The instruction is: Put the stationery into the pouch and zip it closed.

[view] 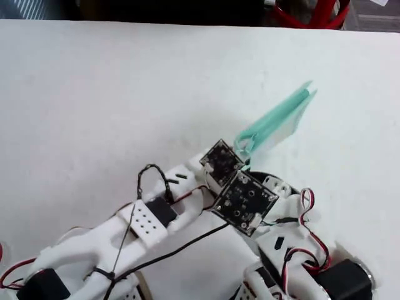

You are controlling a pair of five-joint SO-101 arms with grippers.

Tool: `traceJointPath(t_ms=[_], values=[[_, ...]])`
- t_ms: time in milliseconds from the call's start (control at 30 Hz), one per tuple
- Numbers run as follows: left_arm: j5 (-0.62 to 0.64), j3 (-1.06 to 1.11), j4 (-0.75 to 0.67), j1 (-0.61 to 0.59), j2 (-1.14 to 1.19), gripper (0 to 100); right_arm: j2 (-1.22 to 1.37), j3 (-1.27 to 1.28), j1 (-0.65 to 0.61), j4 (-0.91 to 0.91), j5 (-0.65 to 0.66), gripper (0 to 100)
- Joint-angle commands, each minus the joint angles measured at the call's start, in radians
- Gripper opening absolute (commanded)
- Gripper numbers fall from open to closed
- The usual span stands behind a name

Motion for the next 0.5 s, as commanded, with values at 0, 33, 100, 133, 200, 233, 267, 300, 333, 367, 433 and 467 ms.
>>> traceJointPath(t_ms=[0, 33, 100, 133, 200, 233, 267, 300, 333, 367, 433, 467], values=[[-0.002, -0.060, -0.017, 0.001, -0.005, 2, 0.002, -0.038, -0.058, 0.025, 0.011, 1.9], [-0.002, -0.060, -0.015, 0.001, -0.005, 2, 0.002, -0.038, -0.059, 0.035, 0.012, 1.9], [-0.002, -0.060, -0.014, 0.001, -0.005, 2, 0.002, -0.037, -0.059, 0.051, 0.020, 1.9], [-0.002, -0.060, -0.014, 0.001, -0.005, 2, 0.002, -0.037, -0.059, 0.056, 0.021, 1.9], [-0.002, -0.060, -0.014, 0.001, -0.005, 2, 0.002, -0.032, -0.059, 0.058, 0.023, 1.9], [-0.002, -0.060, -0.014, 0.001, -0.005, 2, 0.002, -0.021, -0.061, 0.058, 0.031, 1.9], [-0.002, -0.060, -0.014, 0.001, -0.005, 2, 0.002, -0.008, -0.061, 0.059, 0.049, 1.9], [-0.002, -0.060, -0.014, 0.001, -0.005, 2, 0.002, 0.015, -0.061, 0.059, 0.064, 1.9], [-0.002, -0.060, -0.014, 0.001, -0.005, 2, 0.002, 0.041, -0.062, 0.059, 0.083, 1.9], [-0.002, -0.060, -0.014, 0.001, -0.005, 2, 0.002, 0.068, -0.062, 0.059, 0.098, 1.9], [-0.002, -0.061, -0.012, 0.001, -0.005, 2, -0.002, 0.115, -0.071, 0.059, 0.124, 1.9], [-0.002, -0.061, -0.012, 0.001, -0.005, 2, -0.005, 0.132, -0.094, 0.059, 0.130, 1.9]])
